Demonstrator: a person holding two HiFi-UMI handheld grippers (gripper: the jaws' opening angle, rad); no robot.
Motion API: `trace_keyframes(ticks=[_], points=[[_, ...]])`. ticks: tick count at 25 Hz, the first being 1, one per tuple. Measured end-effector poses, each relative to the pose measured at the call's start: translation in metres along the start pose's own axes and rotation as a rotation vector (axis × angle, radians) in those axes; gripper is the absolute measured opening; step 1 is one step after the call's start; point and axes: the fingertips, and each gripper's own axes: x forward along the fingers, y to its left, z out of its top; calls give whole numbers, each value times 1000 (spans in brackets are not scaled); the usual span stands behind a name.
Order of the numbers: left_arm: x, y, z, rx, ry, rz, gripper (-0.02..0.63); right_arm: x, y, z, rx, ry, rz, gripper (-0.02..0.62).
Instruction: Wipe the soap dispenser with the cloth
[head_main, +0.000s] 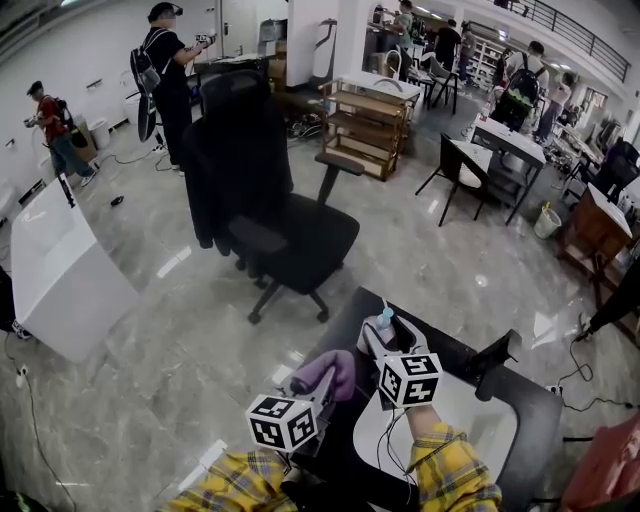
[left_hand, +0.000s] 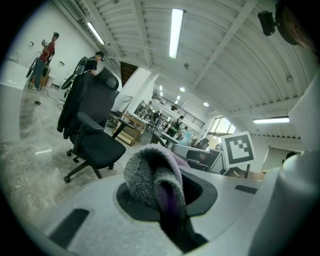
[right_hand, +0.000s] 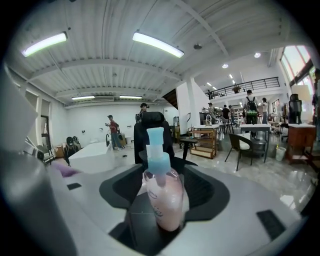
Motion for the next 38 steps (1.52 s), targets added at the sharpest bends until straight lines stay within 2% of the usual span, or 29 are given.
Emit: trace_keyframes(ticks=[4, 12, 14, 17, 19, 26, 33, 38], points=[[-5, 0, 5, 0, -6, -16, 58, -14, 4, 0, 17, -17, -2, 242], [-16, -8, 8, 68, -2, -48, 58, -68, -8, -13, 90, -22, -87, 241], [-19, -12, 6, 90, 5, -59, 58, -87, -8, -17, 125, -31, -113, 205], [-24, -22, 2, 124, 18, -79, 58, -117, -11, -26, 191, -49, -169, 74], [-28, -29, -3, 138, 25, -100, 58, -133, -8, -35, 224, -45, -187, 51], [-55, -48, -25, 146, 83, -171, 58, -187, 21, -65, 196, 13, -246, 20], [-80, -56, -51, 163, 148, -204, 58, -228, 44, -96, 219, 55, -306, 12], [-98, -58, -60, 191, 173, -214, 58, -248, 64, -115, 273, 58, -329, 8]])
